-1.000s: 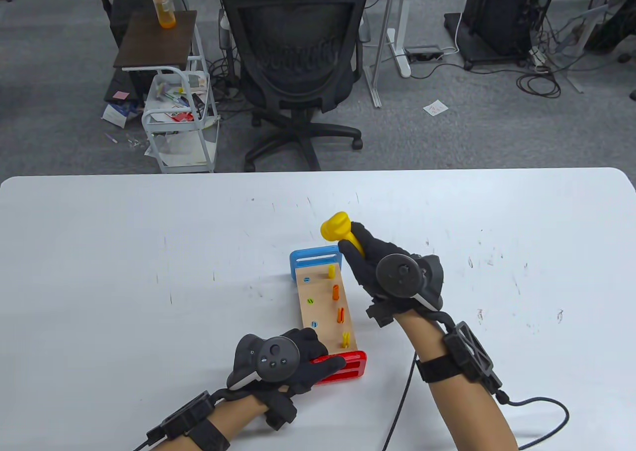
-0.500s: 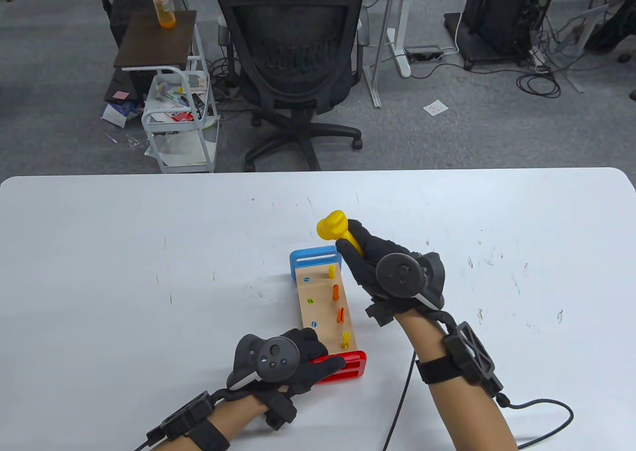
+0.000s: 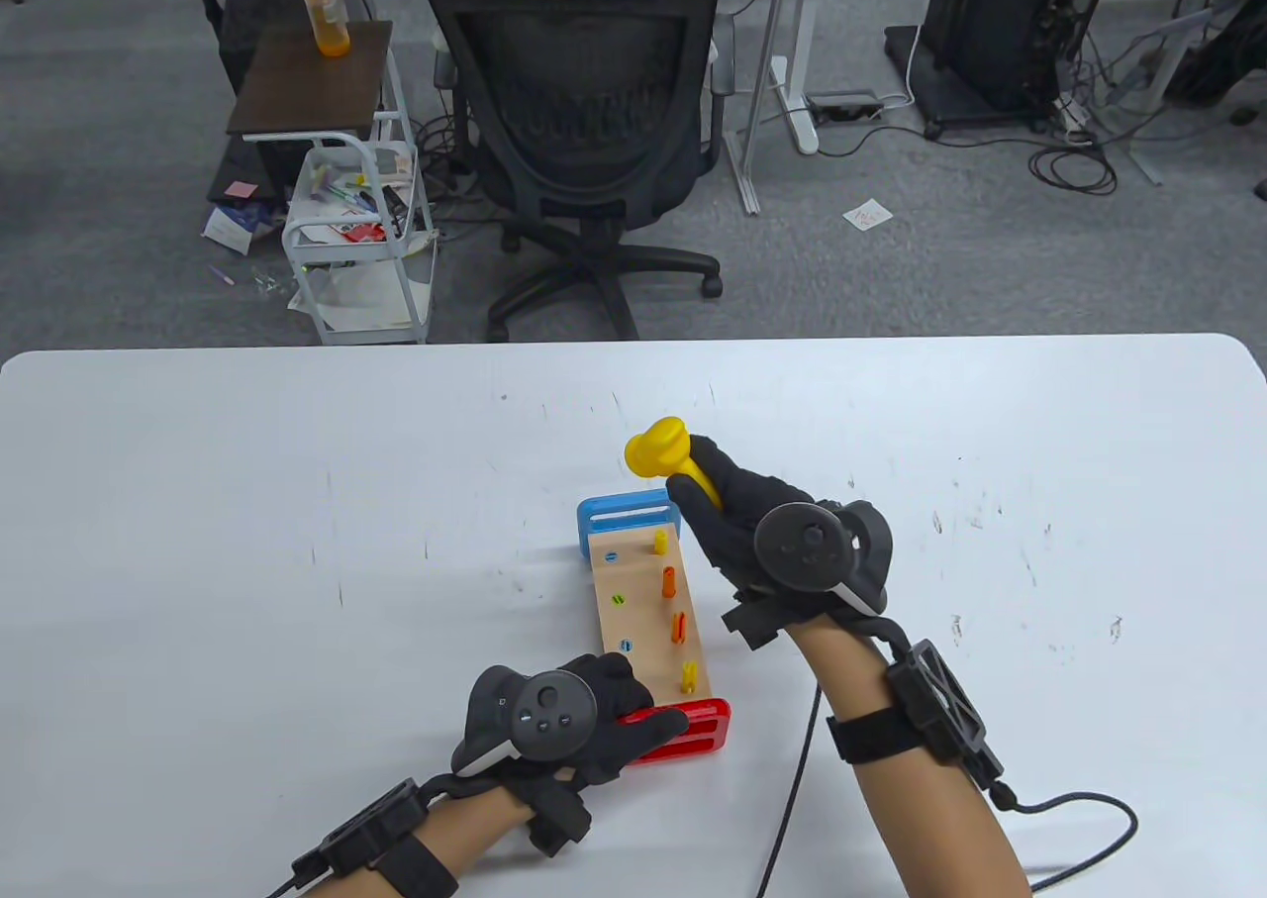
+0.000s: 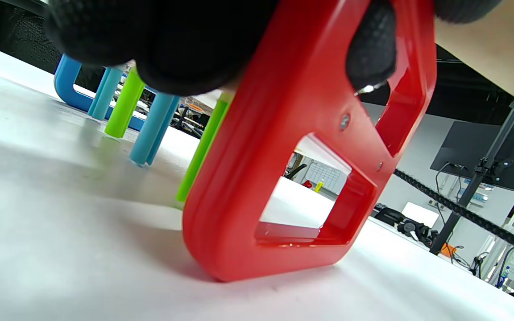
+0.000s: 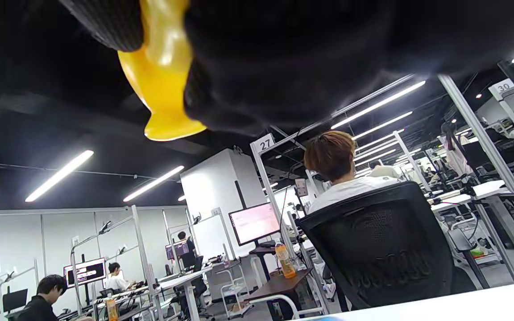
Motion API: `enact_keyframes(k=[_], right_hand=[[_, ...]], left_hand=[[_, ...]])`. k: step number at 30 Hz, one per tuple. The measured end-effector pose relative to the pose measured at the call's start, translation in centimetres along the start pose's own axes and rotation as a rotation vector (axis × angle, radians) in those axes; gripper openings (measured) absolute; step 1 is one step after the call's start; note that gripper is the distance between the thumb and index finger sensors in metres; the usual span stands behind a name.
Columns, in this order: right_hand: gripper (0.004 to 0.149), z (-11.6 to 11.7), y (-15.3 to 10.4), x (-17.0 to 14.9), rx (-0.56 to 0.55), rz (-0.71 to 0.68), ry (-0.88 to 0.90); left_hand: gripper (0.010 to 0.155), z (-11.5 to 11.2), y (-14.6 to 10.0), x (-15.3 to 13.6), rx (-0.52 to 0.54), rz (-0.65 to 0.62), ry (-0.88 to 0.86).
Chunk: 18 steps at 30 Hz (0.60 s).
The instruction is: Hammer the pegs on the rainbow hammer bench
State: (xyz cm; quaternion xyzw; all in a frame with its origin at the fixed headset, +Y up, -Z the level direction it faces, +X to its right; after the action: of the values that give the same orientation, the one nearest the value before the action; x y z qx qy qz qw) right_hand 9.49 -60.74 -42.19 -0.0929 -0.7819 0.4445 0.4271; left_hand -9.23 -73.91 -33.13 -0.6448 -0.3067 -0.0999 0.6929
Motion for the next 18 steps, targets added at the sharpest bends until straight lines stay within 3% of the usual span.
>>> enact_keyframes(k=[3, 5, 6, 7, 8, 14, 18], right_hand=[[0.059, 3.0, -1.4, -3.4, 0.077, 0.083, -0.038], [0.06, 7.8, -3.7, -6.9, 0.336, 0.189, -0.147], [0.06, 6.7, -4.3, -7.0, 0.251, 0.174, -0.155], [0.059, 6.6, -3.3, -6.7, 0.186, 0.195, 0.052], [0.059, 6.3, -3.2, -6.5, 0.216, 0.24, 0.041], [0.059, -0.3, 0.5, -0.9, 0.027, 0.05, 0.005], [0.059, -1.8, 0.8, -0.3, -0.028, 0.024, 0.005]], left_hand=[[0.062, 0.0, 0.0, 0.0, 0.0, 0.0, 0.0], [0.061, 0.0, 0.0, 0.0, 0.0, 0.001, -0.002], [0.061, 0.0, 0.0, 0.0, 0.001, 0.002, -0.001], [0.062, 0.0, 0.0, 0.0, 0.0, 0.001, -0.002], [0.061, 0.0, 0.0, 0.0, 0.0, 0.001, -0.002], [0.061, 0.0, 0.0, 0.0, -0.001, 0.001, -0.001], [0.061, 0.0, 0.0, 0.0, -0.002, 0.001, 0.0]])
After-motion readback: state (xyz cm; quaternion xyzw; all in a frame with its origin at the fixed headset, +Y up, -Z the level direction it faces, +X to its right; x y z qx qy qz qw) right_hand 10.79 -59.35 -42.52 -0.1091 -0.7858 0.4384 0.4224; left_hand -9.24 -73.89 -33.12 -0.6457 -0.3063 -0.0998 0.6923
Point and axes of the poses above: the tracker on the back of each hand, its own x axis roughly to the thumb side, its own y axis roughly from the wrist to the fingertips, z = x × y, the point moved 4 cm from there along y, roughly from the wrist to the fingertips, and after that the axes turned 12 degrees about y, right-handed, at the moved point
